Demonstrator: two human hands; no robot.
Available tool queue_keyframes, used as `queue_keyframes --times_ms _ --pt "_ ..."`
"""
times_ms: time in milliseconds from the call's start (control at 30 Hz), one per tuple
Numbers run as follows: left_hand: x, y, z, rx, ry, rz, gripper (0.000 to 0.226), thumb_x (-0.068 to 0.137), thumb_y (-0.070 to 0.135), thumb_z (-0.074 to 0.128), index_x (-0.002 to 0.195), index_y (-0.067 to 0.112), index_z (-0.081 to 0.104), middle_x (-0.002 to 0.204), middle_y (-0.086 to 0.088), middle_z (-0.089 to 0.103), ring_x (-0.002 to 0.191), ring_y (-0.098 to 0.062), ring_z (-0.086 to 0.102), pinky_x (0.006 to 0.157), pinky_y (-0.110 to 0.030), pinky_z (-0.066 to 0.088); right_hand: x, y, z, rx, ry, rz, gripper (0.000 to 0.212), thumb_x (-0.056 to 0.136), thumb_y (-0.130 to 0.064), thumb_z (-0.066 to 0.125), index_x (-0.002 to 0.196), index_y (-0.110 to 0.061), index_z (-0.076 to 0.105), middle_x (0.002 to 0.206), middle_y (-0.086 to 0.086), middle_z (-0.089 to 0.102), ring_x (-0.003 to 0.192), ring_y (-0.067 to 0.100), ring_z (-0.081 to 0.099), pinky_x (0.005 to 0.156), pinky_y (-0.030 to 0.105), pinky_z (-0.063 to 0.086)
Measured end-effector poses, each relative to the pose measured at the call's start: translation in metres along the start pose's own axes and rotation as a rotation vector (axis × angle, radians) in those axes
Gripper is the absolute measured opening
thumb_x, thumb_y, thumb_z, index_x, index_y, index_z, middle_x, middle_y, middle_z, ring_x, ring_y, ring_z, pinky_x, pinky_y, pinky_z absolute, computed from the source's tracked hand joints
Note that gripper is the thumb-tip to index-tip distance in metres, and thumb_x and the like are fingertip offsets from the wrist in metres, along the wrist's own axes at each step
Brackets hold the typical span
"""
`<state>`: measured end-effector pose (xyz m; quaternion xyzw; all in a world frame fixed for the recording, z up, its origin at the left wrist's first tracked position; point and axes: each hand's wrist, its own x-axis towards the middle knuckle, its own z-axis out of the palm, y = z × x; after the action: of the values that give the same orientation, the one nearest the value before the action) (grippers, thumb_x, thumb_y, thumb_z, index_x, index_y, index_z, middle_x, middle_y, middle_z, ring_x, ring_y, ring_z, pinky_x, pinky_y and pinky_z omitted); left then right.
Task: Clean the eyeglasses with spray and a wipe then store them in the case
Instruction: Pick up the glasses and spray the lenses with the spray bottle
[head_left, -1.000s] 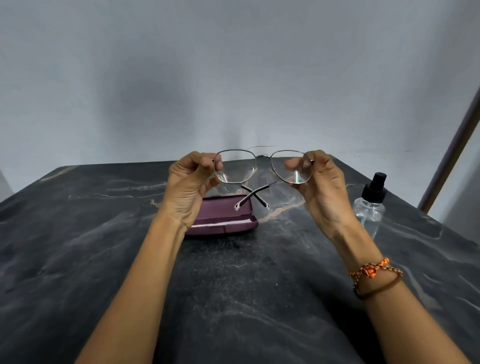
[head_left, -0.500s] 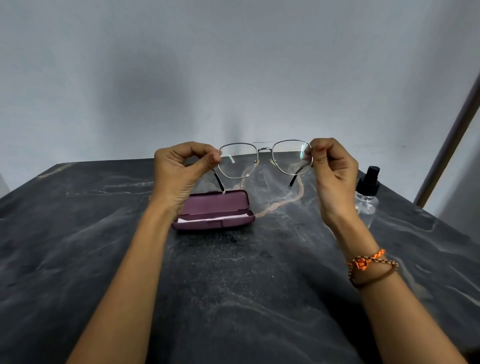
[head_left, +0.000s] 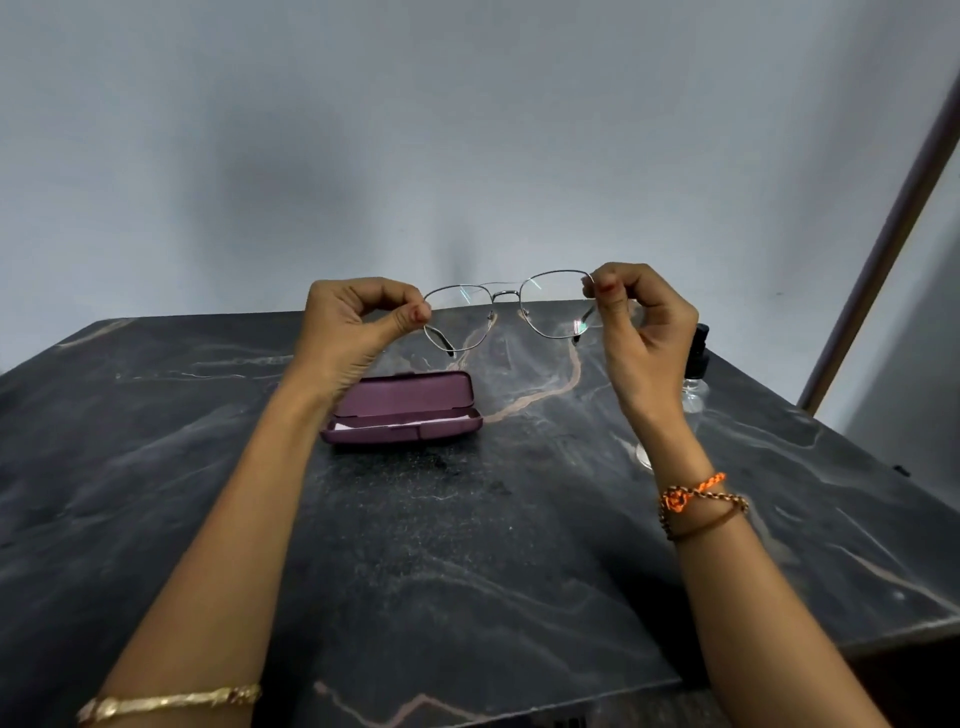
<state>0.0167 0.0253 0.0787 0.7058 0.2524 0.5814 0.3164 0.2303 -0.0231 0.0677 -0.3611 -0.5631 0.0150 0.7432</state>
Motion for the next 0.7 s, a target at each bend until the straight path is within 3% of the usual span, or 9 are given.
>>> queue_keyframes --times_ms 167,267,367,433,567,633,700 --pt "0.002 0.005 0.009 -0.013 0.011 0.029 0.012 0.060 0.024 0.069 0.070 0.018 0.066 0.061 0.021 0.068 0.070 0.003 0.061 0.074 -0.012 0.051 0.000 -0.006 -0.005 -0.224 0.132 -0.187 0.020 0.087 -0.023 0.054 0.089 -0.009 0.069 0.087 -0.008 0.064 0.085 0.009 0.060 0.076 0.028 0.048" --pt "0.004 0.009 0.019 -0.006 0.034 0.063 0.008 0.061 0.024 0.070 0.067 0.021 0.066 0.061 0.022 0.068 0.071 0.002 0.061 0.076 -0.013 0.050 0.002 -0.007 -0.012 -0.359 0.338 -0.312 0.021 0.087 -0.018 0.053 0.092 -0.005 0.068 0.092 -0.002 0.063 0.091 0.008 0.054 0.078 0.036 0.046" --pt "0.008 0.013 0.034 -0.014 0.059 0.084 0.008 0.064 0.017 0.072 0.068 0.021 0.066 0.060 0.024 0.067 0.069 0.004 0.061 0.078 -0.014 0.049 0.002 -0.008 -0.028 -0.445 0.532 -0.258 0.022 0.087 -0.018 0.051 0.096 -0.004 0.065 0.094 0.014 0.062 0.090 0.013 0.049 0.077 0.040 0.043" --pt "0.008 0.013 0.045 -0.018 0.072 0.089 0.012 0.066 0.008 0.072 0.073 0.016 0.067 0.058 0.024 0.066 0.066 0.006 0.060 0.074 -0.010 0.048 -0.004 -0.004 -0.046 -0.492 0.453 -0.141 0.028 0.085 -0.023 0.051 0.103 -0.003 0.060 0.101 0.018 0.057 0.091 0.017 0.047 0.078 0.034 0.042" --pt "0.006 0.006 0.069 -0.056 0.088 0.091 0.019 0.068 -0.002 0.070 0.078 0.014 0.066 0.056 0.026 0.065 0.063 0.009 0.060 0.064 -0.005 0.045 -0.025 0.007 -0.076 -0.639 0.067 0.073 0.058 0.077 -0.044 0.058 0.122 -0.010 0.046 0.116 0.012 0.046 0.099 0.014 0.046 0.079 0.026 0.042" --pt "0.005 0.004 0.080 -0.081 0.102 0.084 0.020 0.069 -0.004 0.069 0.079 0.012 0.066 0.056 0.026 0.065 0.063 0.009 0.060 0.062 -0.004 0.045 -0.036 0.013 -0.081 -0.682 -0.049 0.113 0.065 0.074 -0.041 0.067 0.127 -0.015 0.040 0.117 0.010 0.044 0.101 0.015 0.047 0.077 0.024 0.041" --pt "0.004 0.002 0.087 -0.113 0.117 0.066 0.020 0.069 -0.004 0.069 0.074 0.015 0.067 0.056 0.024 0.066 0.063 0.008 0.060 0.061 -0.005 0.046 -0.042 0.018 -0.080 -0.684 -0.094 0.137 0.069 0.072 -0.030 0.071 0.131 -0.022 0.034 0.116 0.009 0.044 0.096 0.007 0.042 0.069 0.014 0.038"
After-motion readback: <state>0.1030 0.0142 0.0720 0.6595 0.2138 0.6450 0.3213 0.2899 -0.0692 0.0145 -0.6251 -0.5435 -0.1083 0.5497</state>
